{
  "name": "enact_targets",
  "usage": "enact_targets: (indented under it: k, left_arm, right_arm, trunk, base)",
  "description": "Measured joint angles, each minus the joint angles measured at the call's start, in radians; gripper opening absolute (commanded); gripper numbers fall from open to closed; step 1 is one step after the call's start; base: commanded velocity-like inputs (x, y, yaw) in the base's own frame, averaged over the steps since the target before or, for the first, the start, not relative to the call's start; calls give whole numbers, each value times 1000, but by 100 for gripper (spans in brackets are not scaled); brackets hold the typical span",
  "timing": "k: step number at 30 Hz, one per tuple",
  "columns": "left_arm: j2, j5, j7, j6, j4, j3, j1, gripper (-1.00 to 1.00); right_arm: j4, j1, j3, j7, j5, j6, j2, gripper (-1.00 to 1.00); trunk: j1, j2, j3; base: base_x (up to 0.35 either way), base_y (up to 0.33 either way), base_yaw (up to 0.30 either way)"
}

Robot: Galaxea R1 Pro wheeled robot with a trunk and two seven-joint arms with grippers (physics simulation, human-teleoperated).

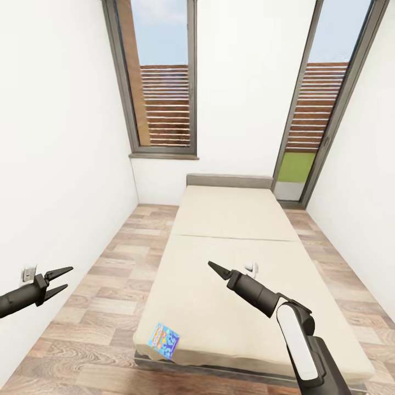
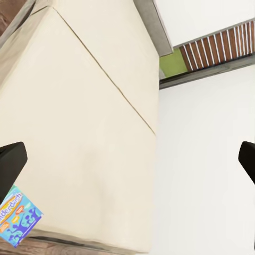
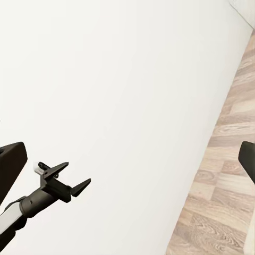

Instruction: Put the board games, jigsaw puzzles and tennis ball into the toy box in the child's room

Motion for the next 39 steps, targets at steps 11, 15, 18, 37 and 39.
enact_targets:
  k: [11, 15, 18, 37, 39]
  left_arm:
    - [-4, 0, 0, 0, 0, 0, 0, 100]
    - [-6, 0, 0, 0, 0, 0, 0, 100]
    - [-6, 0, 0, 0, 0, 0, 0, 100]
    - [-6, 0, 0, -2, 0, 0, 0, 100]
    - [-6, 0, 0, -2, 0, 0, 0, 100]
  right_arm:
    - [0, 0, 0, 0, 0, 0, 0, 100]
    - [0, 0, 0, 0, 0, 0, 0, 100]
    - [0, 0, 0, 0, 0, 0, 0, 100]
    - [0, 0, 0, 0, 0, 0, 0, 100]
    - [0, 0, 0, 0, 0, 0, 0, 100]
  trunk:
    - [0, 0, 18]
    - [0, 0, 25]
    - [0, 0, 30]
    - [0, 0, 61]
    - [0, 0, 64]
  base:
    - [0, 0, 0]
    - [0, 0, 0]
    - [0, 0, 0]
    - [0, 0, 0]
    - [0, 0, 0]
